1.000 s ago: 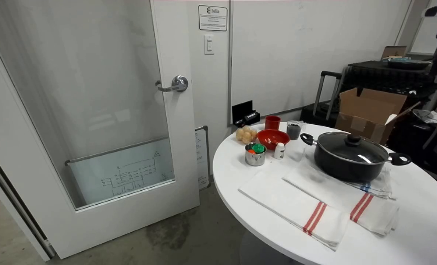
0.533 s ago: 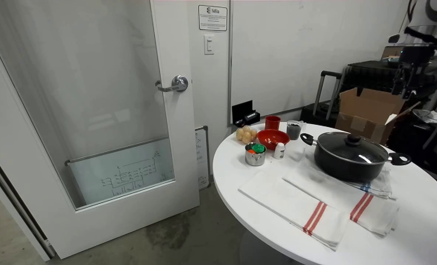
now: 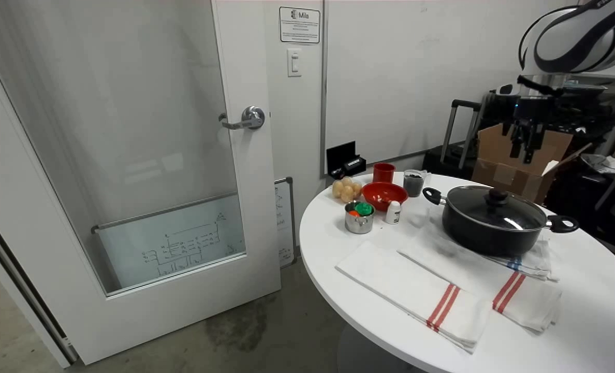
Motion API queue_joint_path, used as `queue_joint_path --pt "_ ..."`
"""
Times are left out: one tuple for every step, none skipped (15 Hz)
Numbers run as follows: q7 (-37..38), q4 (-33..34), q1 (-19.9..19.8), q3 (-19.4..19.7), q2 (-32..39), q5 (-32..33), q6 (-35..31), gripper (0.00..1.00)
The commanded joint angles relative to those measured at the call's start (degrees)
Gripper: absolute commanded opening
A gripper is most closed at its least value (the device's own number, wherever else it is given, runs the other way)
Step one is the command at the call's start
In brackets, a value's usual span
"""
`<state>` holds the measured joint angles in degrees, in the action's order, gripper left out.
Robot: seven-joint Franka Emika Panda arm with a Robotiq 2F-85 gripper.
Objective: Remove the glass lid from the black pot.
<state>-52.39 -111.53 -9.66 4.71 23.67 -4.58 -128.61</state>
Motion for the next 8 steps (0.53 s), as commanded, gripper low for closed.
queue_joint_path --pt "-1.19 5.66 -1.81 -2.81 6.06 -0.03 0.31 1.00" --pt "-1.05 6.18 -1.88 -3.25 7.05 0.28 0.18 1.00" --pt "-1.07 6.68 -1.99 -3.76 7.93 0.37 0.28 1.00" --pt "-0.82 7.12 -2.00 -4.06 8.77 0.57 0.01 1.00" --pt "-0.87 7.51 -2.14 -4.47 9.56 0.48 0.11 1.00" --pt "-0.65 7.79 -2.10 -4.68 10.28 0.63 0.07 1.00" --pt "-0.66 7.95 -2.16 -4.97 10.86 0.59 0.13 1.00" --pt "-0.42 8.00 -2.08 -5.11 11.35 0.76 0.22 1.00"
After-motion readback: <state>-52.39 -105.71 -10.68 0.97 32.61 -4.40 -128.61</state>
